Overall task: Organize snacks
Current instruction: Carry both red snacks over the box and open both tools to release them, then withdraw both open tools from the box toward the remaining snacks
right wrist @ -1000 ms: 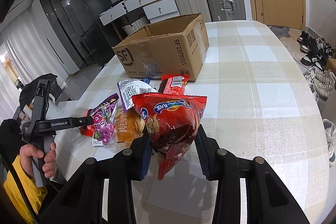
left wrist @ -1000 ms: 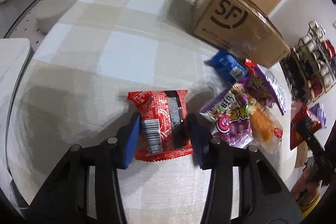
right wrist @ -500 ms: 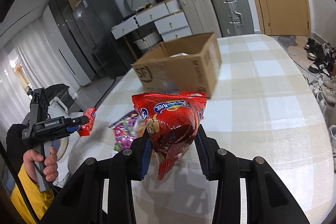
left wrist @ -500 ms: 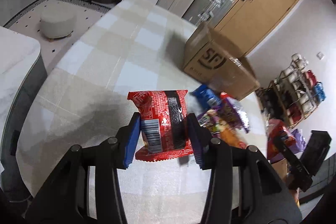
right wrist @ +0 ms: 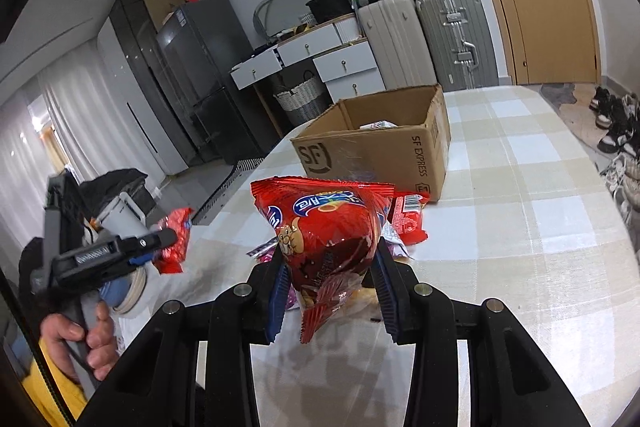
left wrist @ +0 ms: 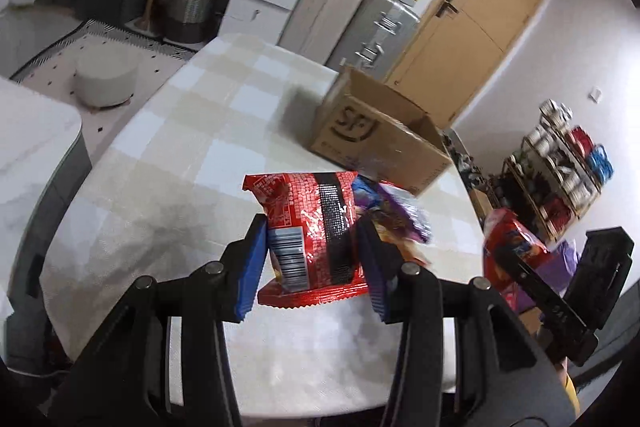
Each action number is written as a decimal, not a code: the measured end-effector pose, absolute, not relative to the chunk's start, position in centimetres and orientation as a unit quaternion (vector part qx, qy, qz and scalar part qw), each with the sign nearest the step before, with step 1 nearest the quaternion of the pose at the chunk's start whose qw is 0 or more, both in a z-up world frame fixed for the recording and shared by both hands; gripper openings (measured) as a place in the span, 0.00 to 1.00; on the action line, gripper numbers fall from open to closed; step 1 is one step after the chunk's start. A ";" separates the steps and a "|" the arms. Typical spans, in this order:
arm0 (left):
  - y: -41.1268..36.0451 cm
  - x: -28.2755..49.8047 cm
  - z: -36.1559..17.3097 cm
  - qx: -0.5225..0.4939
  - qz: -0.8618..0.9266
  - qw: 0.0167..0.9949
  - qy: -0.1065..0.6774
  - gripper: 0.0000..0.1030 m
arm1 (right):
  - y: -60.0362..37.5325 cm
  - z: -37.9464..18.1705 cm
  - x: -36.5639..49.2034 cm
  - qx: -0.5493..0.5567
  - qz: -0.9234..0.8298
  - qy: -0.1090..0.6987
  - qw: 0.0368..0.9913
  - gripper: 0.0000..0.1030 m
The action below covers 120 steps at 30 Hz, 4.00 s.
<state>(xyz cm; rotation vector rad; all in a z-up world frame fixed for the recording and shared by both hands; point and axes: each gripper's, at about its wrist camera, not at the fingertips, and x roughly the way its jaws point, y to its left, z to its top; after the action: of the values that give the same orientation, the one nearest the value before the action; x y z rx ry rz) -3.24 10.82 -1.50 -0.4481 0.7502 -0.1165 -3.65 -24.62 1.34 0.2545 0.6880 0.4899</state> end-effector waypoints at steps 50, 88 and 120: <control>-1.8 27.5 7.3 -0.100 -0.117 0.885 0.440 0.40 | -23.4 9.5 23.5 0.104 0.199 0.384 0.896 0.37; 0.3 33.3 -0.2 -0.147 -0.109 0.854 0.487 0.41 | -20.5 2.8 26.5 0.034 0.164 0.452 0.876 0.40; 2.1 6.9 12.9 -0.103 -0.030 0.927 0.360 0.83 | -22.6 17.9 3.1 0.033 0.183 0.283 0.941 0.79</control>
<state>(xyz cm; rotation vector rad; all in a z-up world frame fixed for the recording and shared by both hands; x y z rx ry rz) 6.90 2.13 12.91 -0.2111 0.7381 -0.0610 3.07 -22.61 17.93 0.0665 0.5767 0.3727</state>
